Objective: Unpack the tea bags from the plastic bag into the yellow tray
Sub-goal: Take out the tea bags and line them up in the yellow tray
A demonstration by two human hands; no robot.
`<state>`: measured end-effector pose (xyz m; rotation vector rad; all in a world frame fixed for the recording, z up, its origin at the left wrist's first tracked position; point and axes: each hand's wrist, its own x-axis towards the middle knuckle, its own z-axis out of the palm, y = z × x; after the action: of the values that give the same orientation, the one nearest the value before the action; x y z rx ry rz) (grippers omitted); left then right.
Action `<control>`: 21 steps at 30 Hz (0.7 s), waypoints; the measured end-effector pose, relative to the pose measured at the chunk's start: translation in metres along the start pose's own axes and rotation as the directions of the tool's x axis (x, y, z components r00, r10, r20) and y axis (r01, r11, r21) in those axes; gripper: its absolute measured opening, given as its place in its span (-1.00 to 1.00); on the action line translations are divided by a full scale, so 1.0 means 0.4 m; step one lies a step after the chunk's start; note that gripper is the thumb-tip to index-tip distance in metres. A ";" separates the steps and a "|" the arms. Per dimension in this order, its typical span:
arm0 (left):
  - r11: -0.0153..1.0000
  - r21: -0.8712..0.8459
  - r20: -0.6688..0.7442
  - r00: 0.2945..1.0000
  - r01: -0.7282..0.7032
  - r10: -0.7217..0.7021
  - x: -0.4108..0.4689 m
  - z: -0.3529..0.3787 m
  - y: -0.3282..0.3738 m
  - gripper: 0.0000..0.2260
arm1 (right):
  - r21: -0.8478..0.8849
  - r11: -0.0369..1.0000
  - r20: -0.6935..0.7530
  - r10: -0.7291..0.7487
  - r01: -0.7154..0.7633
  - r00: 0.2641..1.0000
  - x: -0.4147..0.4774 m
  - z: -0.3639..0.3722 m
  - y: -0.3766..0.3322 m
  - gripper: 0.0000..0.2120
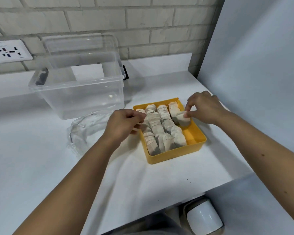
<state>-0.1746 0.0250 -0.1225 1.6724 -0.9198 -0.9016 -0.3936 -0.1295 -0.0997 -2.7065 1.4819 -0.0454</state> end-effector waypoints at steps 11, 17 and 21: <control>0.998 -0.056 -0.147 0.989 0.004 -0.012 -0.020 -0.100 -0.050 -0.89 | -0.302 0.953 -0.066 0.003 -0.023 0.998 0.070 0.105 -0.021 -0.77; 0.995 0.095 -0.267 0.963 -0.018 0.043 -0.016 -0.156 -0.069 -0.93 | -0.353 0.935 -0.062 0.006 -0.027 0.998 0.062 0.112 -0.046 -0.69; 0.978 0.211 -0.278 0.959 0.005 0.055 -0.014 -0.200 -0.091 -0.93 | -0.112 0.993 -0.256 -0.077 0.050 0.964 0.021 0.086 -0.132 -0.70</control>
<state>-0.1004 0.0699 -0.1375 1.9069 -0.8586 -0.5421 -0.3429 -0.1071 -0.1306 -2.9258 1.4966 -0.3485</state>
